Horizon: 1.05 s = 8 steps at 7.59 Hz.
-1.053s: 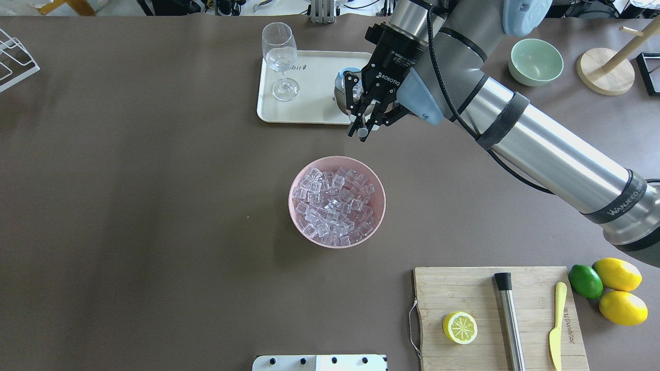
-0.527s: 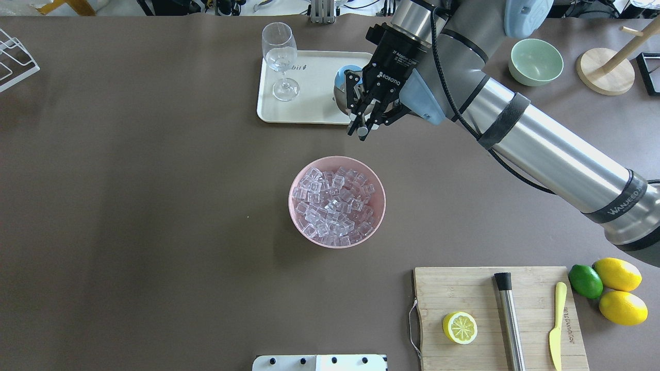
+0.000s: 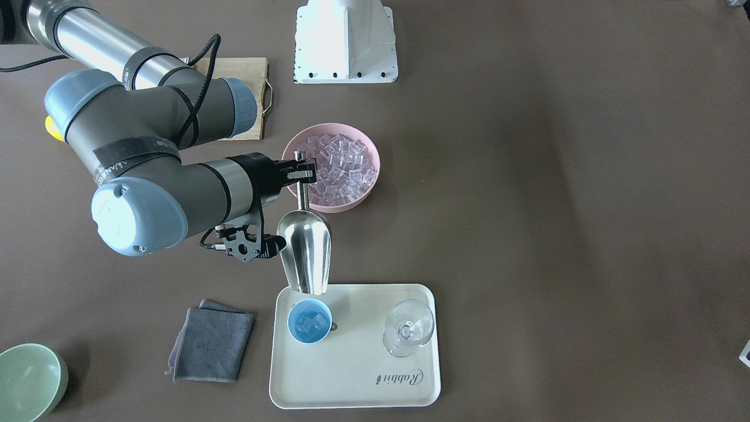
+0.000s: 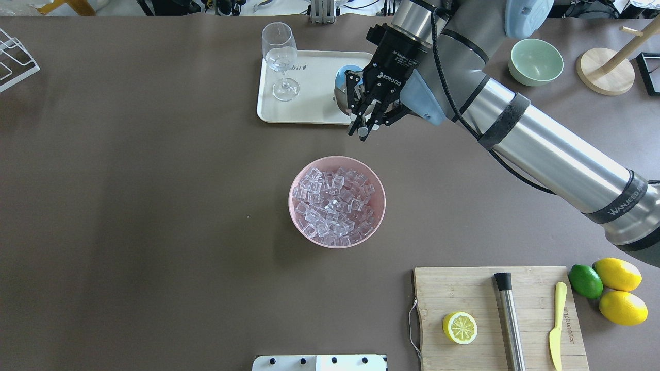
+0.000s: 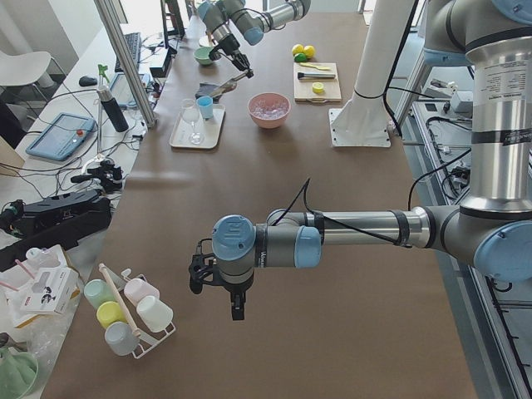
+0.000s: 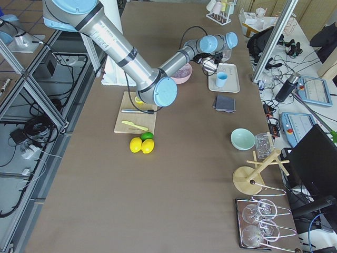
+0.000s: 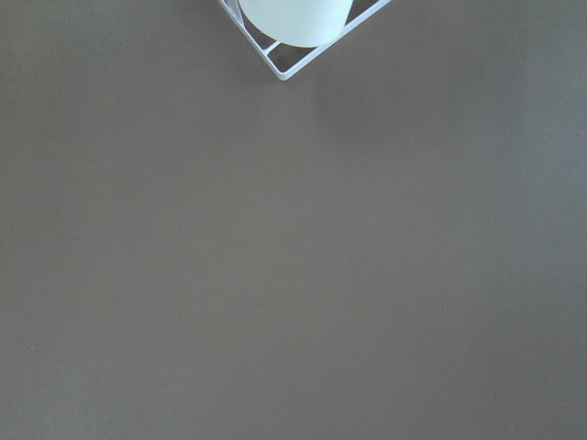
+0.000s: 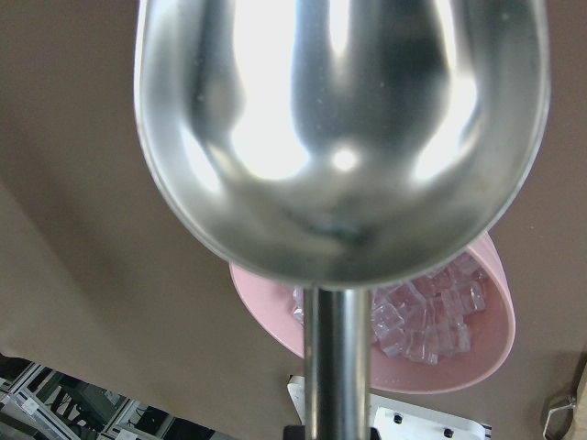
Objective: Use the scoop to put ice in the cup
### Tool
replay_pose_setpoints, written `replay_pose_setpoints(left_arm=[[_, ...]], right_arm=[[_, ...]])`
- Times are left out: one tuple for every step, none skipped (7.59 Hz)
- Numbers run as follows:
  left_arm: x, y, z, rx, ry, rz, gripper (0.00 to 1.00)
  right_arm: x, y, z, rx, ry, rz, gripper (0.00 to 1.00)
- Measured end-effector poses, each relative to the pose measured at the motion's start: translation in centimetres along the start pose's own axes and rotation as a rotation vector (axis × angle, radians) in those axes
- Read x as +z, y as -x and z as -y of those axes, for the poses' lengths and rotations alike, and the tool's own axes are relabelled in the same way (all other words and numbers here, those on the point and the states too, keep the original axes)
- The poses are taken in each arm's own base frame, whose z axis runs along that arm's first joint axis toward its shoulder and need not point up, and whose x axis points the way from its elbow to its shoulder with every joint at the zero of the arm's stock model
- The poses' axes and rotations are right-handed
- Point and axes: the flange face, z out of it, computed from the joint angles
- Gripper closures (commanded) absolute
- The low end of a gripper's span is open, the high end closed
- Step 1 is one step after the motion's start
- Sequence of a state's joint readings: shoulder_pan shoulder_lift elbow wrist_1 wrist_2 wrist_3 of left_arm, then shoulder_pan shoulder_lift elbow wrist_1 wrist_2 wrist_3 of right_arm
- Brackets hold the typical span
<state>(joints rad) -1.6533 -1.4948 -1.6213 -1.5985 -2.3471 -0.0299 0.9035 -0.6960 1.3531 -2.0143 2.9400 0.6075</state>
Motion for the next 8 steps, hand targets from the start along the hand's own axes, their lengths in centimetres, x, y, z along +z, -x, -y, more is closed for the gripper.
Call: replay_pose_setpoints(left_arm=[[0.1,0.0,0.0,-0.001,0.002,0.0,0.02],[0.1,0.1,0.0,-0.002,0.003,0.002,0.02],[0.3,0.2,0.0,-0.005,0.007,0.002,0.02],[0.5,0.4,0.0,-0.009,0.01,0.002,0.02],[0.6,0.5,-0.1,-0.011,0.011,0.002,0.02],[0.6,0.5,-0.1,-0.012,0.011,0.002,0.02],[0.6,0.5,-0.1,-0.011,0.012,0.002,0.02],[0.7,0.5,-0.1,-0.01,0.013,0.003,0.02]], right_arm=[[0.0,-0.6,-0.8,-0.017,-0.023,-0.027,1.0],[-0.1,-1.8,-2.0,-0.037,-0.061,-0.071,1.0],[0.1,-3.7,-3.7,-0.053,-0.113,-0.131,1.0],[0.6,-6.1,-5.7,-0.066,-0.165,-0.195,1.0],[1.5,-8.5,-7.6,-0.08,-0.204,-0.252,1.0],[2.4,-10.8,-9.2,-0.092,-0.235,-0.304,1.0],[3.3,-12.9,-10.4,-0.091,-0.251,-0.343,1.0],[4.1,-14.9,-11.1,-0.089,-0.261,-0.366,1.0]])
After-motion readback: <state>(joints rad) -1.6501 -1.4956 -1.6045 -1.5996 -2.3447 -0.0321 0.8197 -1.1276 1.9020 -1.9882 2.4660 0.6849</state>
